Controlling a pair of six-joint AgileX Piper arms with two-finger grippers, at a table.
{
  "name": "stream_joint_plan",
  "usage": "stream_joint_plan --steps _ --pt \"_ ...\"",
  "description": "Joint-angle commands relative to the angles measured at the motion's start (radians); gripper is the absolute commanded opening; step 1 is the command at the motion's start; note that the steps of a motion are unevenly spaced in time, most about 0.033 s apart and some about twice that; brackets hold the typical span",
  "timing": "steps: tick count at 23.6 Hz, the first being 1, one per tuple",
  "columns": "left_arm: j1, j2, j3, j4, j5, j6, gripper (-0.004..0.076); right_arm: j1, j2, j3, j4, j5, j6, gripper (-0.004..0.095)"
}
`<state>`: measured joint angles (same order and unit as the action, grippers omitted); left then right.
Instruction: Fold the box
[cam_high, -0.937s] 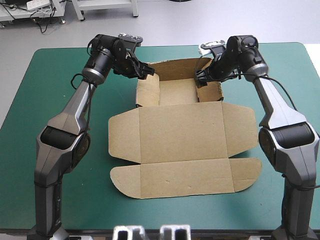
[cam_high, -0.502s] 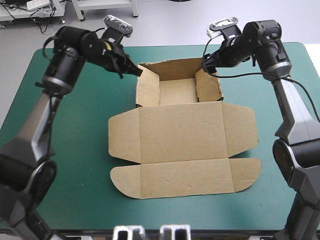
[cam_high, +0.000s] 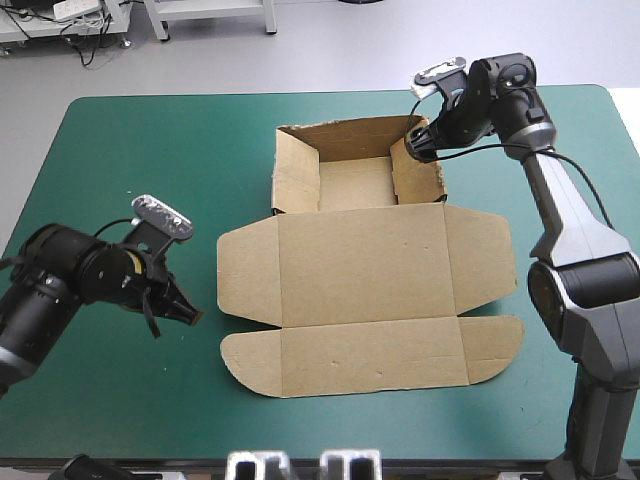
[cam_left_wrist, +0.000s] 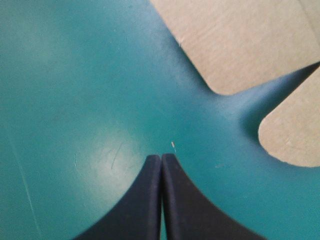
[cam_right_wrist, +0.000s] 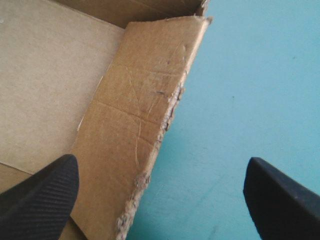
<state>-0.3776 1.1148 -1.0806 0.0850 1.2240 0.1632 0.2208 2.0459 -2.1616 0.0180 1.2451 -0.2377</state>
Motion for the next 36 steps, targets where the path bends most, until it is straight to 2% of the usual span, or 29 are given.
stream_joint_plan --steps 1,5,7,8,11,13,18,20,25,30,36 --pt "-0.002 -0.091 0.060 0.046 -0.063 -0.097 -0.0008 -0.008 0.004 -0.027 0.015 -0.007 -0.010 0.0827" --pt "-0.002 -0.117 0.078 0.103 -0.080 -0.142 -0.0008 -0.008 0.098 -0.027 0.084 -0.023 -0.010 0.0756" --pt "-0.002 -0.115 0.078 0.103 -0.080 -0.152 -0.0008 -0.008 0.129 -0.027 0.107 -0.023 -0.010 0.0664" --pt "-0.002 -0.115 0.078 0.099 -0.080 -0.152 -0.0008 -0.008 0.138 -0.027 0.135 -0.023 -0.010 0.0560" --pt "-0.002 -0.115 0.078 0.099 -0.082 -0.157 -0.0008 -0.008 0.139 -0.029 0.156 -0.037 -0.049 0.0131" --pt "-0.002 -0.115 0.078 0.099 -0.082 -0.157 -0.0008 -0.008 0.139 -0.029 0.139 -0.037 -0.068 -0.0030" --pt "-0.002 -0.115 0.078 0.099 -0.101 -0.157 -0.0008 -0.036 0.139 -0.045 -0.039 -0.043 -0.080 -0.0024" --pt "-0.002 -0.115 0.078 0.099 -0.103 -0.157 -0.0008 -0.075 0.139 -0.069 -0.057 -0.043 -0.080 -0.0024" --pt "-0.002 -0.115 0.078 0.099 -0.121 -0.157 -0.0008 -0.214 0.139 -0.159 -0.064 -0.016 -0.087 -0.0024" --pt "-0.002 -0.115 0.078 0.099 -0.171 -0.157 -0.0010 -0.480 0.139 -0.210 -0.057 -0.002 -0.102 -0.0024" --pt "-0.002 -0.115 0.078 0.102 -0.234 -0.157 -0.0010 -0.640 0.142 -0.208 0.023 -0.001 -0.097 -0.0024"
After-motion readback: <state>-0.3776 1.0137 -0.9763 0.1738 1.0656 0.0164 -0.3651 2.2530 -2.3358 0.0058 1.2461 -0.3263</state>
